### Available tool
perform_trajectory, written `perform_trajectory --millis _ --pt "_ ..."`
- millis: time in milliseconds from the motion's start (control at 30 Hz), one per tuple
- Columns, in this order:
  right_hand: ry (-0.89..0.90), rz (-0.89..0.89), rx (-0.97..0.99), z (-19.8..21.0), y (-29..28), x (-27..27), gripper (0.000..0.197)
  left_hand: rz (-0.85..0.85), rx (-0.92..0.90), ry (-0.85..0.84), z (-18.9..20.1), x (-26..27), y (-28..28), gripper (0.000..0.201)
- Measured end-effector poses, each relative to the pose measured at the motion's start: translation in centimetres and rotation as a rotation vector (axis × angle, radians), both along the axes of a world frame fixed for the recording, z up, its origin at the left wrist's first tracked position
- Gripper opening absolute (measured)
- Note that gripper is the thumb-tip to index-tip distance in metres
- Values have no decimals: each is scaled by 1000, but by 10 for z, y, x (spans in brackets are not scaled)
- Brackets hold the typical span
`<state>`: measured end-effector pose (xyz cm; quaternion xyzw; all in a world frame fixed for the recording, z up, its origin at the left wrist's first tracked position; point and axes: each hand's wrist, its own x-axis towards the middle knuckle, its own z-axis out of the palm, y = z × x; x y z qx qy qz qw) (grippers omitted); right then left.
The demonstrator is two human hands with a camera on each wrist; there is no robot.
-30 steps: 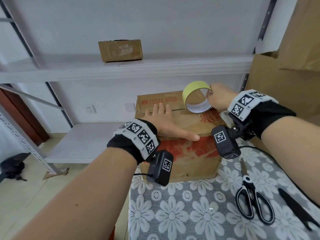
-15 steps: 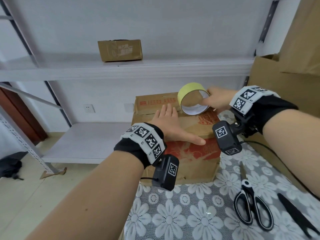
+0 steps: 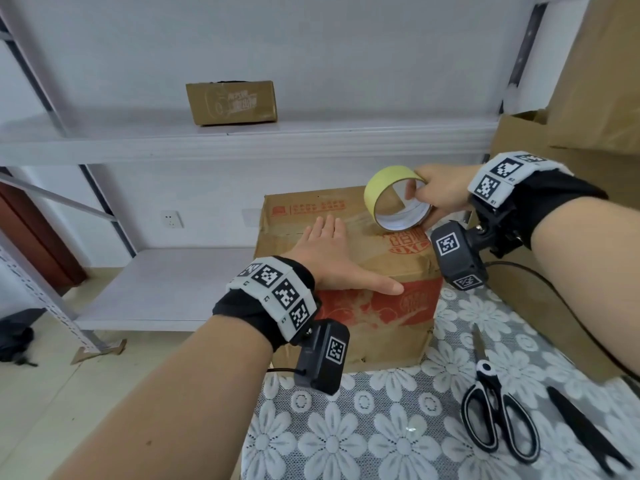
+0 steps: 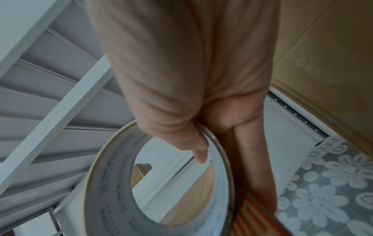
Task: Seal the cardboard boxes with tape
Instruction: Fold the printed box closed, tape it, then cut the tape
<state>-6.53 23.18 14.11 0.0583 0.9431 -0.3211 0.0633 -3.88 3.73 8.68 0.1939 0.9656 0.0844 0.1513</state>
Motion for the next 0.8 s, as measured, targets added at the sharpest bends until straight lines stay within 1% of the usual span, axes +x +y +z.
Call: perform_trajectory --millis 67,167,233,267,333,400,500,667,800 --pt "-14 -27 -105 -1 0 3 12 1 3 2 -1 1 1 148" --pt "11 -46 -156 -3 0 5 18 7 -3 -2 -1 0 0 148" --pt "-13 -49 -185 -6 4 6 12 7 -10 -10 1 0 1 147" --pt "-38 -49 -187 -9 6 6 15 5 -15 -16 3 0 2 146" --pt "-88 -56 -187 -13 6 9 27 7 -42 -29 9 1 8 143" --pt "-99 -67 -176 -15 4 9 31 29 -92 -32 15 1 17 142" --pt "-116 -87 -150 -14 1 9 33 30 -127 -23 14 -3 25 146" --pt "-56 -60 -77 -15 2 6 35 -21 -54 -13 5 -8 24 151" --pt "-5 -24 -107 -14 0 3 25 -21 -67 15 0 -6 28 151"
